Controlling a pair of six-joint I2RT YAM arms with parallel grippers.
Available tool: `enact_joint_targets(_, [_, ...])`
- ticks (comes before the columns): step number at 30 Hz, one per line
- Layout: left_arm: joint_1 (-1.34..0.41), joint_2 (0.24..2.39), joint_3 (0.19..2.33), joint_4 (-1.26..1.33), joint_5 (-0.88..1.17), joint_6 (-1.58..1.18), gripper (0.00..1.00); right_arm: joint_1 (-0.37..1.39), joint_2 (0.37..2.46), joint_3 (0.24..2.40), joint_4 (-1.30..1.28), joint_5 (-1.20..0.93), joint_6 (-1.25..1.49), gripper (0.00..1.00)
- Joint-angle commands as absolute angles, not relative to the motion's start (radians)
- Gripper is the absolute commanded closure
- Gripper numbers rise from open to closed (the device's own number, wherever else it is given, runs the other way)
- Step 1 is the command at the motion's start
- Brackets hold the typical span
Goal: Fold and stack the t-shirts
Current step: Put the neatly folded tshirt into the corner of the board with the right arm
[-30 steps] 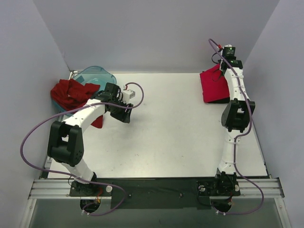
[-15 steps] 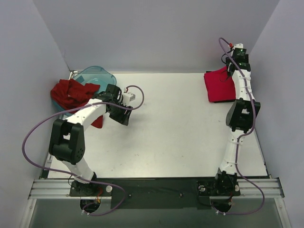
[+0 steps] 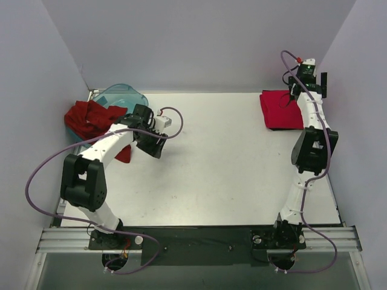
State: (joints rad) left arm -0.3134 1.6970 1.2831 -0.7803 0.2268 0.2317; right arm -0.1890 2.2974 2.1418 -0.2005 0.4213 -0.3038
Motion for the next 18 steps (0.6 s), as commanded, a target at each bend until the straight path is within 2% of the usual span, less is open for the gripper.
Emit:
enact_joint_targets(1, [-0.305,1.513,1.329,-0.827,0.203,0.316,0.35,-0.071,1.976,1.909,-0.196,0.342,-0.244,0.0])
enact_joint_targets(4, [-0.295,1.32,1.221,-0.743,0.186,0.345,0.3,-0.035,1.764,1.69,-0.174,0.149,-0.096,0.0])
enact_joint_targets(6, [-0.295,1.203,1.12,-0.632,0.12,0.267,0.27,-0.015,1.631,1.416,-0.099,0.054,-0.046,0.0])
enact_joint_targets(10, [-0.298,0.997,0.887,-0.404,-0.066,0.108,0.28,0.035,1.37,1.052,0.045,-0.047,0.0,0.0])
enact_joint_targets(14, [-0.295,0.832,0.671,-0.259,-0.135,0.042,0.25,0.051,1.137,0.746,0.141,-0.116,0.07,0.0])
enact_joint_targets(18, [-0.296,0.744,0.516,-0.137,-0.23,0.017,0.18,0.061,0.913,0.508,0.176,-0.083,0.124,0.0])
